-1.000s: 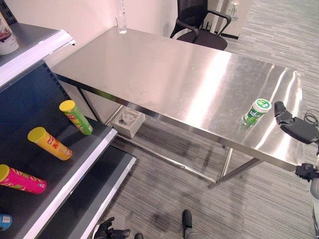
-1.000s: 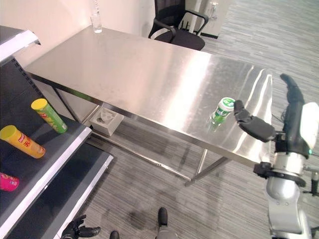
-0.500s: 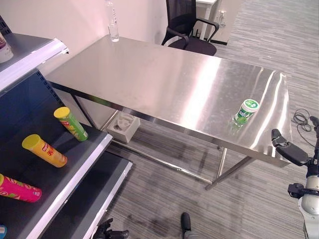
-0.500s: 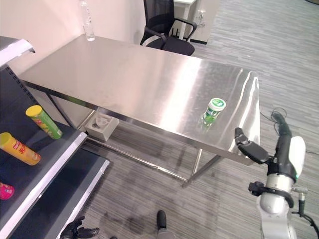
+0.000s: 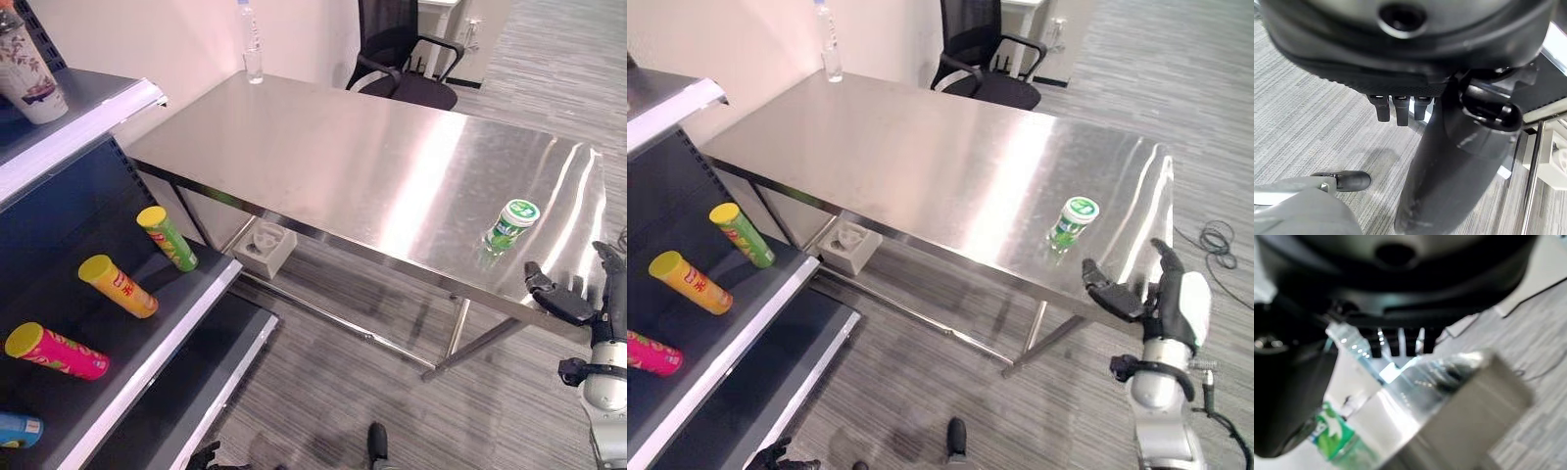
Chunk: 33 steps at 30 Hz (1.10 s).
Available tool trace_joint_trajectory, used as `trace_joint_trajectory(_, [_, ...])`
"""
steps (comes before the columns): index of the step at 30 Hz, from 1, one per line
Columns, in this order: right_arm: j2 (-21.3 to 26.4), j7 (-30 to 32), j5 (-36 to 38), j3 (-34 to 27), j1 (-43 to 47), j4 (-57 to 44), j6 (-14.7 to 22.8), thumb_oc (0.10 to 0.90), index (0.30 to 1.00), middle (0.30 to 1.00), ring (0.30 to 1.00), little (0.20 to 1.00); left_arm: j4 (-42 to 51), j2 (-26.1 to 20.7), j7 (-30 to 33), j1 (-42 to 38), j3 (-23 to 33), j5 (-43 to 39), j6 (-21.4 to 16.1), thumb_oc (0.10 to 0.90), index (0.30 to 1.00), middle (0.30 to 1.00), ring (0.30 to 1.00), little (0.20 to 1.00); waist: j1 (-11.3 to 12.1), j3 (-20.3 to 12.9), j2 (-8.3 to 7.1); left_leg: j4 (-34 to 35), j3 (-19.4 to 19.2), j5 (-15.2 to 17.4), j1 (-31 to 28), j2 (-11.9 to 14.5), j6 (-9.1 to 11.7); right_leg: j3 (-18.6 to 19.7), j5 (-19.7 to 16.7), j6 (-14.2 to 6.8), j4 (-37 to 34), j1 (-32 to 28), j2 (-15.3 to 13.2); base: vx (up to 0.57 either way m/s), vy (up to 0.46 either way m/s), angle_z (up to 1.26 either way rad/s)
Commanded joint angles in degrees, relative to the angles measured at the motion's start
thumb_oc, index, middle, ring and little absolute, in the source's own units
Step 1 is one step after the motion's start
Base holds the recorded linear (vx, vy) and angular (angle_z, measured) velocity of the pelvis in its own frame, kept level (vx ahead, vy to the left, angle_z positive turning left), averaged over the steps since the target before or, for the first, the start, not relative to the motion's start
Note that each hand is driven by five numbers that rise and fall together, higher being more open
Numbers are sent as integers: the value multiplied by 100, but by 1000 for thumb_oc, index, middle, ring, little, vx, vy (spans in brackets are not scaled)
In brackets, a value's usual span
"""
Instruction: Put the goods on the table back onto the shelves and tidy them up.
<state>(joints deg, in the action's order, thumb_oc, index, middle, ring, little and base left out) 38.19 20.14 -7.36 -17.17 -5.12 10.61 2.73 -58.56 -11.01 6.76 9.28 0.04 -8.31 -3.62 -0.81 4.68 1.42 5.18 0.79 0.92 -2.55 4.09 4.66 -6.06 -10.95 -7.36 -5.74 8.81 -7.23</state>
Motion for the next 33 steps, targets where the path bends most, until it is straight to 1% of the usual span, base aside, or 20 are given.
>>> trace_joint_trajectory(1, [678,361,45,-388,766,-250,356,800,900,900,900,900,-51,-423,28,-305,-164,58,-185,800,900,900,900,900,87,126,-207,-18,-250,133,158,-183,-10,-188,851,-396,74,-541,118,33,-50,11])
trace_joint_trajectory(5, [778,376,52,-349,853,-122,342,800,900,900,900,900,-63,-413,32,-310,-187,47,-192,800,900,900,900,900,106,119,-230,-18,-216,128,162,-168,10,-225,877,-380,74,-573,133,20,-37,13])
trace_joint_trajectory(6, [900,384,72,-253,1002,50,315,800,900,900,900,900,-48,-429,31,-305,-226,40,-198,800,900,900,900,900,141,123,-255,-18,-179,121,171,-148,27,-270,896,-368,74,-584,147,21,-37,12])
trace_joint_trajectory(8, [907,387,76,-241,1016,65,321,800,900,900,900,900,-48,-426,31,-305,-222,40,-198,800,900,900,900,900,133,124,-252,-18,-175,121,172,-147,27,-273,897,-368,74,-585,147,10,-18,3])
trace_joint_trajectory(11, [1091,368,226,-6,1326,364,325,800,900,900,900,900,10,-487,8,-303,-302,-9,-217,800,900,900,900,900,190,161,-273,-18,-127,91,218,-139,44,-317,898,-362,74,-569,153,-1,-32,6])
trace_joint_trajectory(17, [1309,294,340,376,1737,708,321,800,900,900,900,900,40,-551,4,-294,-347,-84,-227,800,900,900,900,900,259,201,-275,-18,-56,45,291,-135,63,-361,908,-350,74,-545,157,1,-15,4])
trace_joint_trajectory(24, [1350,131,508,657,1961,832,406,800,900,900,900,900,50,-550,-10,-268,-370,-177,-246,800,900,900,900,900,330,216,-282,-18,8,25,318,-145,77,-407,931,-337,74,-569,160,4,-8,5])
trace_joint_trajectory(33, [1364,178,387,660,1954,887,364,800,900,900,900,900,44,-533,20,-274,-378,-203,-253,800,900,900,900,900,352,236,-291,-18,61,26,293,-149,82,-479,946,-333,74,-635,145,10,-1,7])
